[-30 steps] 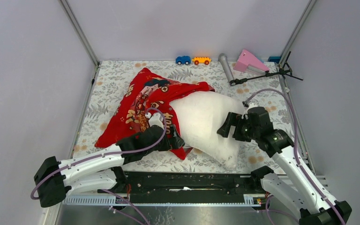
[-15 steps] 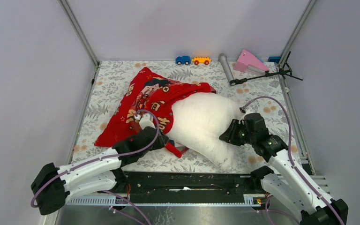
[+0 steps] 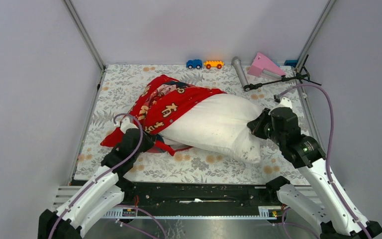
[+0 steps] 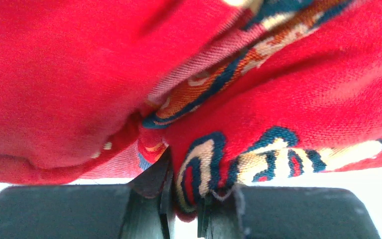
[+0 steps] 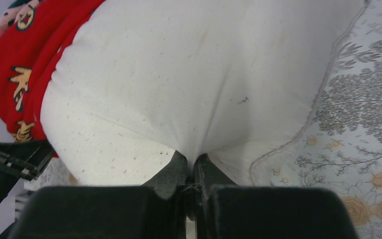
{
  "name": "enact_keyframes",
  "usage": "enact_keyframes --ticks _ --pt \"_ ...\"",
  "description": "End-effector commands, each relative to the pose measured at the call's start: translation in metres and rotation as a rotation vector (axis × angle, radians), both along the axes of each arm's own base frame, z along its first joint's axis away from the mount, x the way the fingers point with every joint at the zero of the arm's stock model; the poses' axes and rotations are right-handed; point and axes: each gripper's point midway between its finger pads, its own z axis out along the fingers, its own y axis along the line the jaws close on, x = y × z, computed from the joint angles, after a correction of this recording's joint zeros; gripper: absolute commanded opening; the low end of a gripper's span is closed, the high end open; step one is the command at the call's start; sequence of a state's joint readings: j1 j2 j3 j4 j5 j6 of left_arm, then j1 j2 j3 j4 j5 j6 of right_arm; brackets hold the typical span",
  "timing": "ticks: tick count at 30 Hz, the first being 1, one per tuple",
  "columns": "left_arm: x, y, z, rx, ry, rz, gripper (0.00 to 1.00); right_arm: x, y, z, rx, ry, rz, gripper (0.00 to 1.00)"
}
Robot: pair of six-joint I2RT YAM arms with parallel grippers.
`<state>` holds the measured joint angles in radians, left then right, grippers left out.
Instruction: Remove the pillowcase from the pillow
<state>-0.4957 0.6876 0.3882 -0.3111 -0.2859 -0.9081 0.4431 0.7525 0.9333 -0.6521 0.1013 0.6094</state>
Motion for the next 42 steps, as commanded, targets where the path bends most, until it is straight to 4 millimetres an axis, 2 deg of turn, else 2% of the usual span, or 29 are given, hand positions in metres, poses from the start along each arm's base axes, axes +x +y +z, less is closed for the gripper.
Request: enact_keyframes --ticks 1,4,7,9,12,14,17,19,21,22,26,29,32,36,42 --pt "0.002 0.068 -0.003 0.094 -0.020 0.259 0.00 0.018 -0.084 0.062 -0.142 -0.225 -0.418 0.00" --pt "0.004 0.087 0.006 0.068 -0.055 0.354 0.00 0.015 -0.101 0.063 -0.150 -0.231 -0.523 0.00" --pt "0.008 0.093 0.010 0.024 -0.089 0.389 0.00 0.015 -0.100 0.052 -0.139 -0.201 -0.542 0.00" --pt "0.013 0.088 0.012 0.000 -0.115 0.352 0.00 0.018 -0.092 0.044 -0.141 -0.180 -0.497 0.00" --pt "0.025 0.063 0.019 0.001 -0.145 0.179 0.00 0.028 -0.060 0.029 -0.130 -0.148 -0.321 0.00" --pt "0.030 0.044 0.025 0.003 -0.142 0.055 0.00 0.034 -0.035 0.017 -0.120 -0.114 -0.185 0.11" --pt "0.034 0.023 0.036 -0.011 -0.167 -0.085 0.00 0.040 -0.008 0.009 -0.084 -0.082 -0.062 0.26" --pt "0.034 0.011 0.044 -0.036 -0.204 -0.154 0.00 0.042 0.010 0.012 -0.048 -0.100 0.034 0.54" --pt "0.033 0.001 0.048 -0.060 -0.229 -0.214 0.00 0.043 0.026 0.022 -0.008 -0.132 0.111 0.90" --pt "0.031 -0.004 0.048 -0.070 -0.237 -0.238 0.00 0.043 0.031 0.026 0.008 -0.148 0.135 0.97" --pt "0.028 -0.015 0.042 -0.098 -0.254 -0.305 0.00 0.044 0.047 0.047 0.037 -0.207 0.233 1.00" --pt "0.027 -0.017 0.035 -0.096 -0.246 -0.324 0.00 0.046 0.063 0.051 0.014 -0.159 0.333 1.00" --pt "0.026 -0.023 0.036 -0.098 -0.254 -0.367 0.02 0.049 0.082 0.043 -0.115 -0.127 0.406 1.00" --pt "0.026 -0.025 0.036 -0.091 -0.260 -0.386 0.02 0.038 0.120 0.037 -0.294 -0.157 0.503 1.00" --pt "0.026 -0.021 0.035 -0.078 -0.265 -0.369 0.00 0.025 0.153 0.002 -0.553 -0.133 0.569 1.00"
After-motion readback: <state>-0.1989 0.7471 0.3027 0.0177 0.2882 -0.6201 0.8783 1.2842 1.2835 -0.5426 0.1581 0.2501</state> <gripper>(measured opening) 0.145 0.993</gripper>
